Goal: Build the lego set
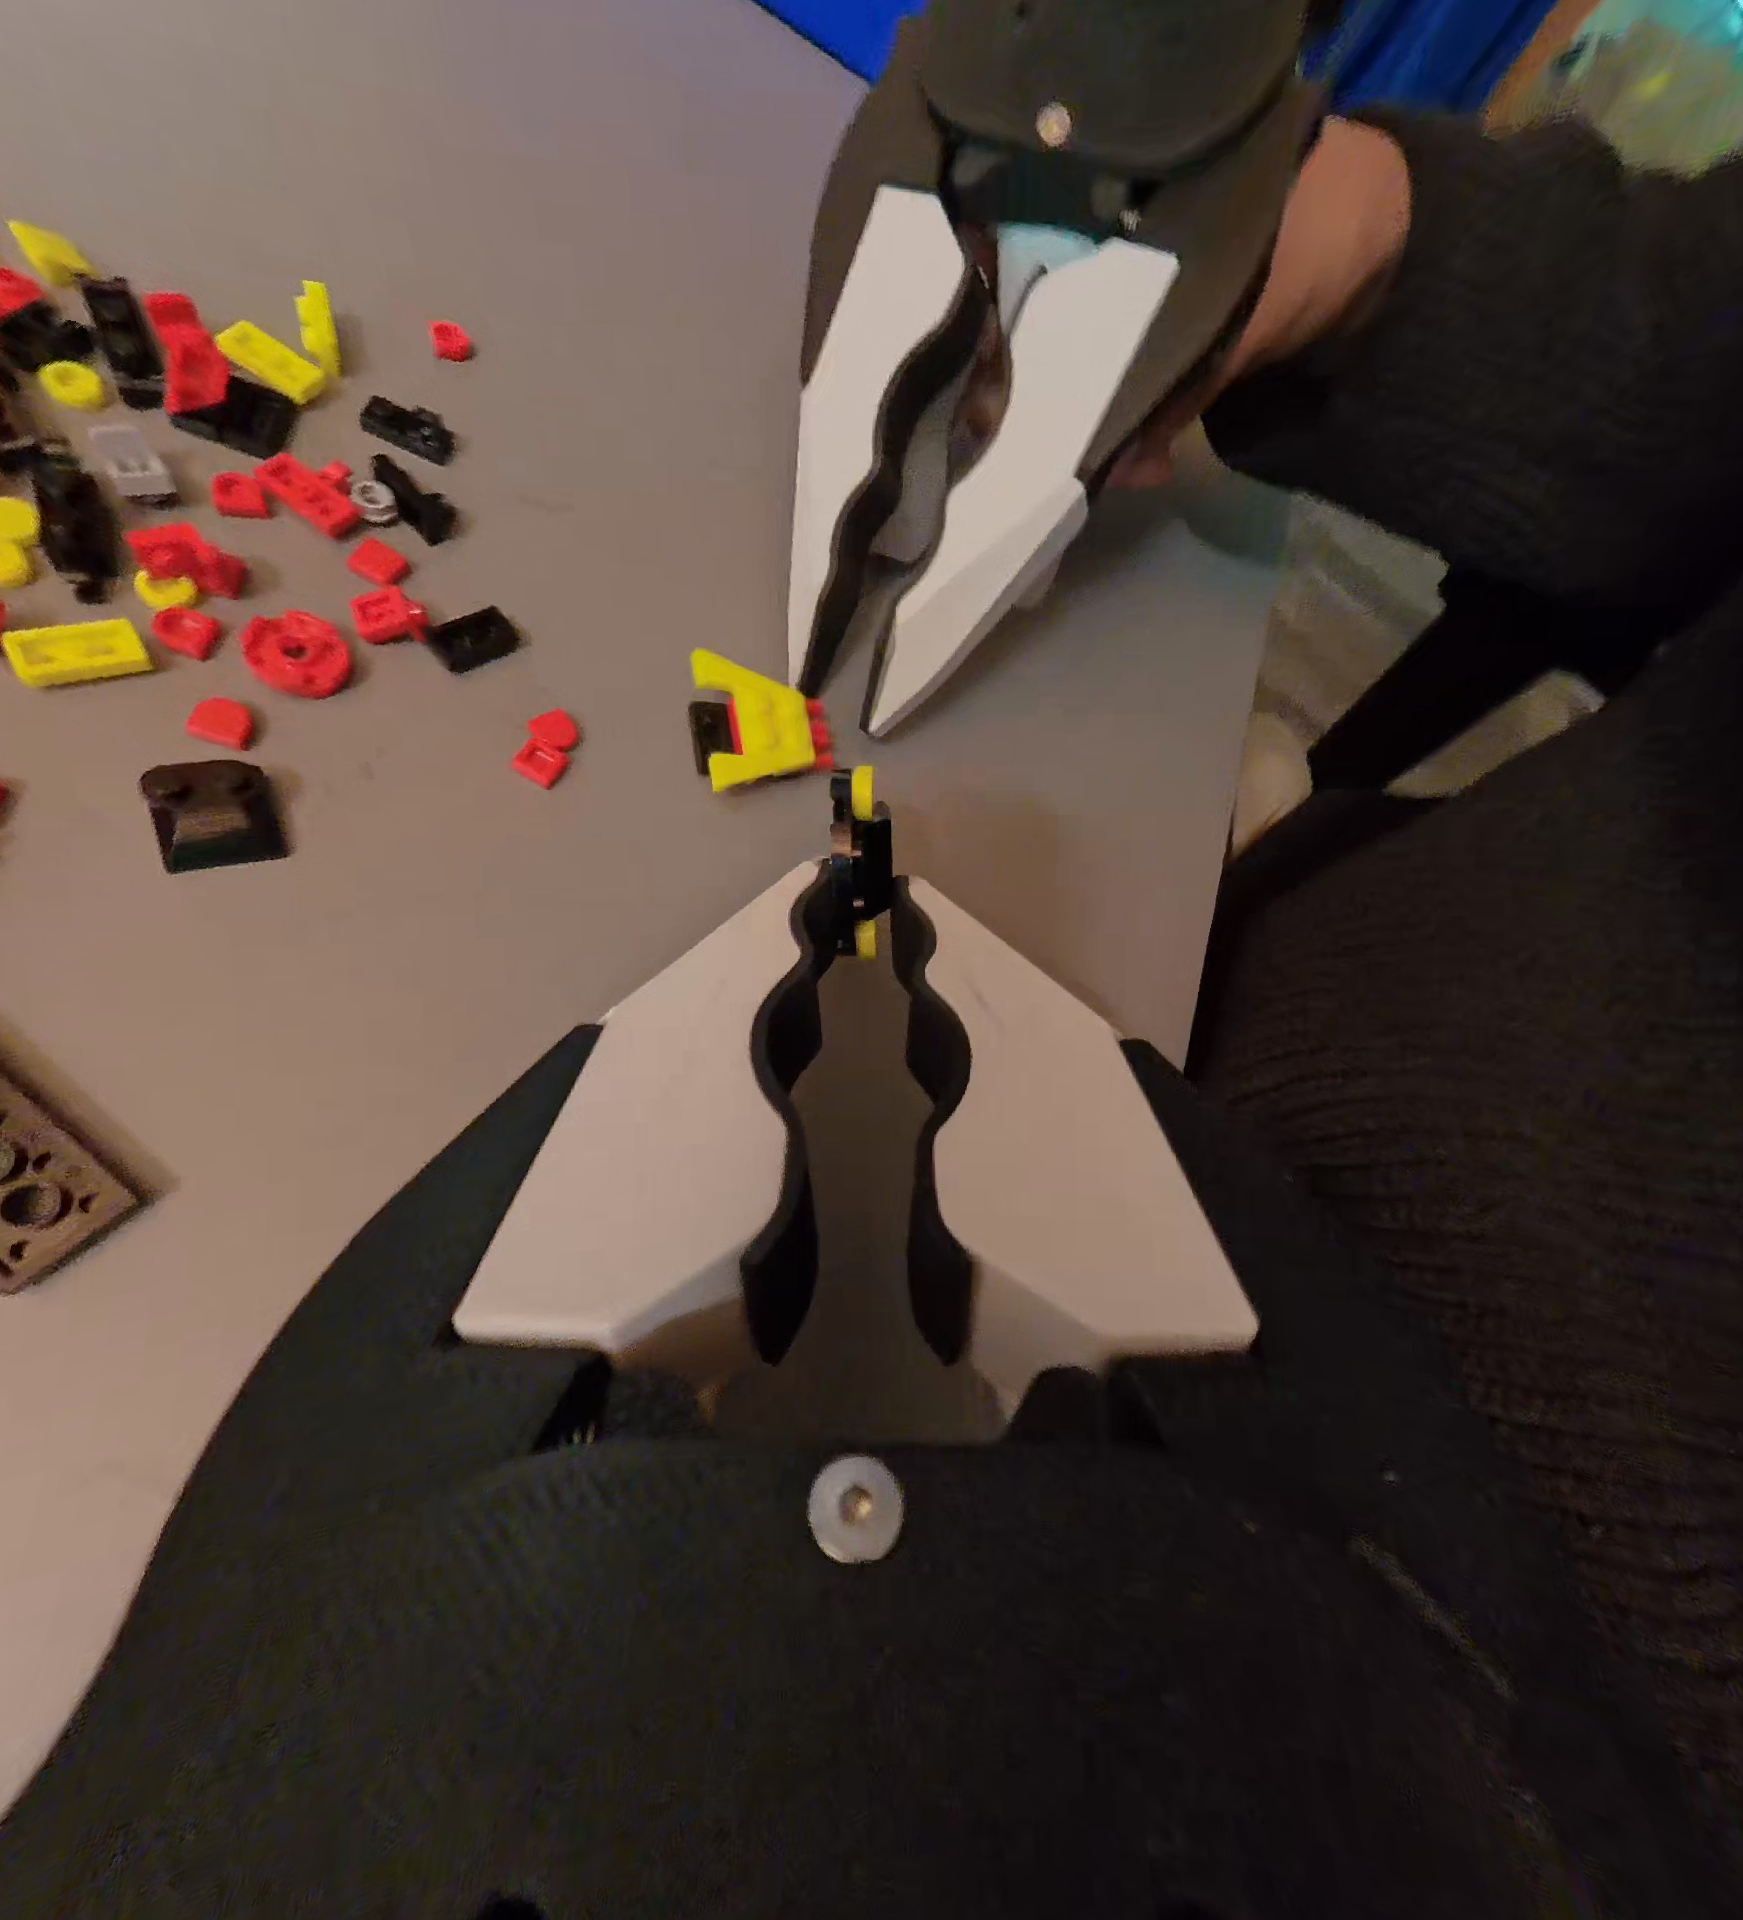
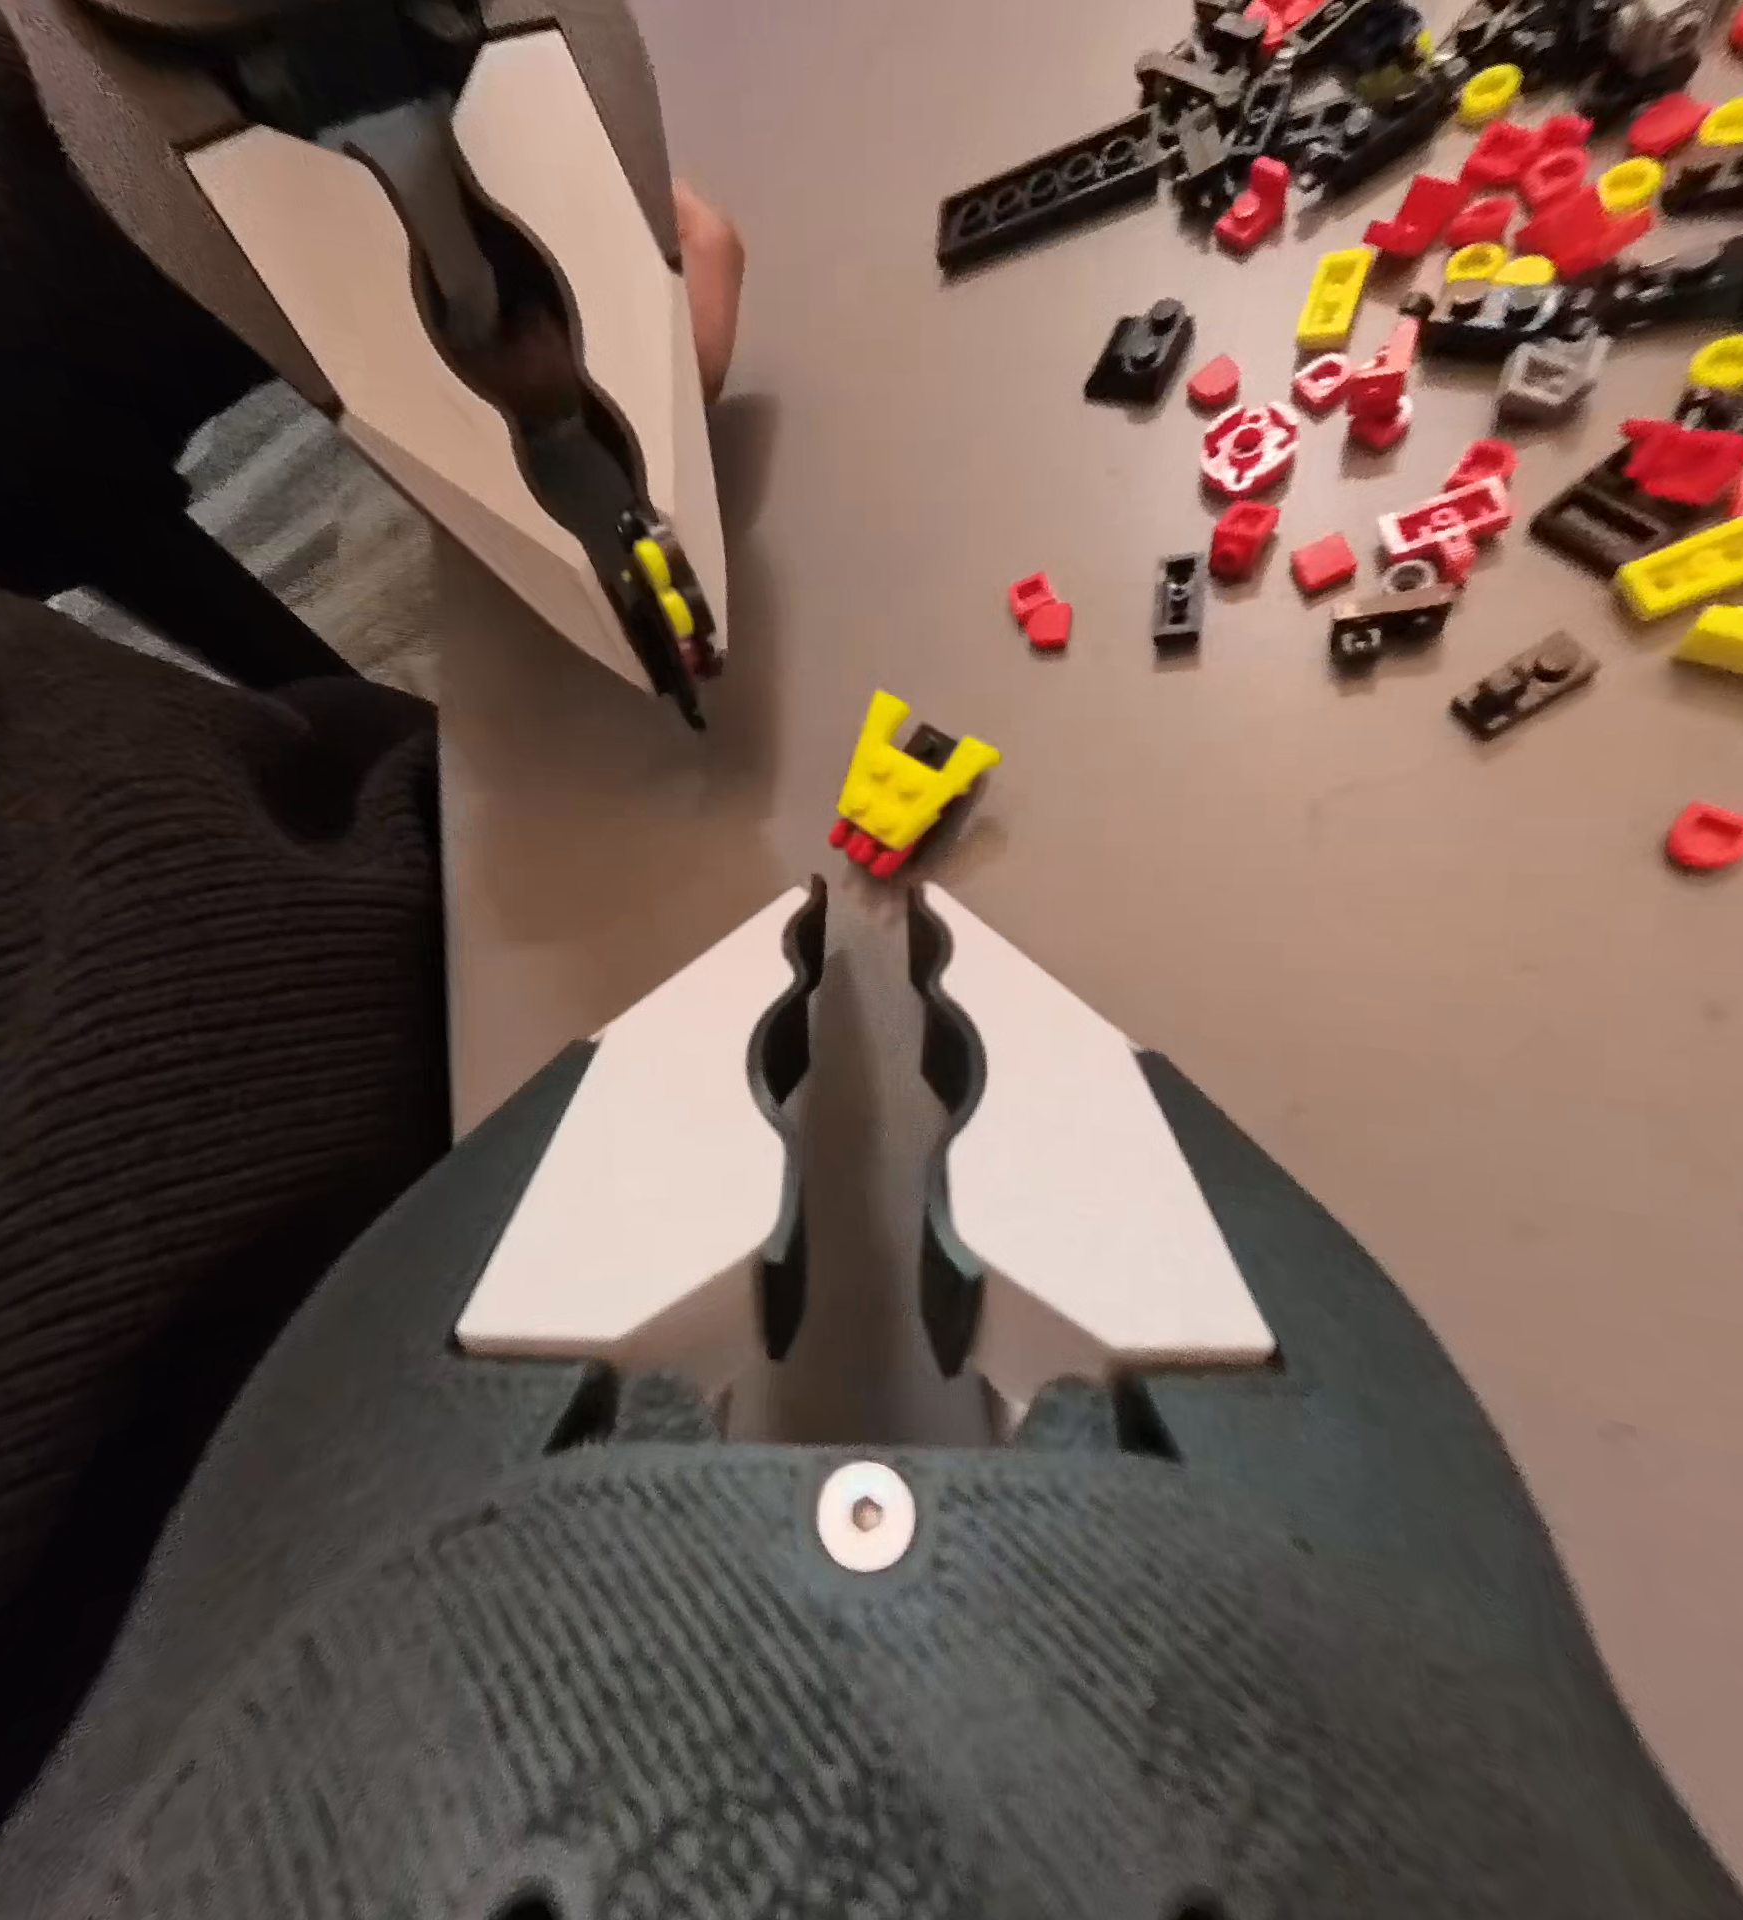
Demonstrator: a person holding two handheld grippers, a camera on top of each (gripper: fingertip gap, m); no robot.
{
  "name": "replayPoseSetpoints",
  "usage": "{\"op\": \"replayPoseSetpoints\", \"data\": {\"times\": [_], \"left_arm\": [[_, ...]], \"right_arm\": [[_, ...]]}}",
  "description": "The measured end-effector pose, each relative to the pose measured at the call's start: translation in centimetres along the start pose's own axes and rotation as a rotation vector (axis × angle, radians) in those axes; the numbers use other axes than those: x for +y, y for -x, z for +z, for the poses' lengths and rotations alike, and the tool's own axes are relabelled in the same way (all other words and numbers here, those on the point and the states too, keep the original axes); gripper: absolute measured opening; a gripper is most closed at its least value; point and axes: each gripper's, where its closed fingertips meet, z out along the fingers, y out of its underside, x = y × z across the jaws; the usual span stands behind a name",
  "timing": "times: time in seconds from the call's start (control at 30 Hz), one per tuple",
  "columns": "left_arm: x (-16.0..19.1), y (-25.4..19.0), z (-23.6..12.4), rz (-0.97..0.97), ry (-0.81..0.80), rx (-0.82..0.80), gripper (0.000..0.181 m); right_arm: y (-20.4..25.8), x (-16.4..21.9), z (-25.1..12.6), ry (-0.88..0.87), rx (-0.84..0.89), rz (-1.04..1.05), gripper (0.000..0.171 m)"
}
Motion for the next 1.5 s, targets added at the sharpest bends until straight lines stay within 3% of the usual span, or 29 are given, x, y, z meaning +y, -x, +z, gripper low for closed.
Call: {"op": "replayPoseSetpoints", "data": {"times": [0.03,0.2,0.37,0.5,0.6,0.73,0.9,1.03,1.27,1.5], "left_arm": [[-0.3,0.2,-0.1,-0.037,-0.019,0.008,0.006],[-2.3,0.2,-1.1,-0.192,-0.152,0.084,0.006],[-3.5,-0.4,-1.5,-0.273,-0.226,0.167,0.006],[-4.1,-1.3,-1.5,-0.242,-0.251,0.196,0.006],[-3.6,-1.4,-1.1,-0.17,-0.221,0.152,0.007],[-2.7,-0.9,-0.7,-0.083,-0.166,0.078,0.016],[-3.3,-0.9,-1.5,-0.074,-0.21,0.081,0.023],[-3.8,-1.3,-2.1,-0.026,-0.242,0.082,0.029],[0.0,-1.1,0.1,0.089,-0.006,-0.003,0.024],[0.0,-1.8,0.2,0.096,0.001,0.03,0.006]], "right_arm": [[-0.4,-0.2,-0.1,-0.009,0.029,-0.011,0.017],[-0.6,-3.6,-1.6,-0.18,0.13,-0.103,0.024],[2.7,-6.1,-1.7,-0.333,-0.064,0.002,0.024],[3.7,-5.8,-0.9,-0.305,-0.139,0.029,0.022],[4.3,-5.8,-1.0,-0.302,-0.152,-0.016,0.003],[4.3,-5.3,-1.0,-0.273,-0.11,-0.09,0.002],[3.9,-4.3,-0.7,-0.203,-0.035,-0.195,0.001],[3.8,-2.8,0.0,-0.097,0.073,-0.43,0.001],[4.2,-1.3,1.4,0.026,0.183,-0.676,0.001],[4.3,-1.3,1.4,0.022,0.174,-0.682,0.001]]}}
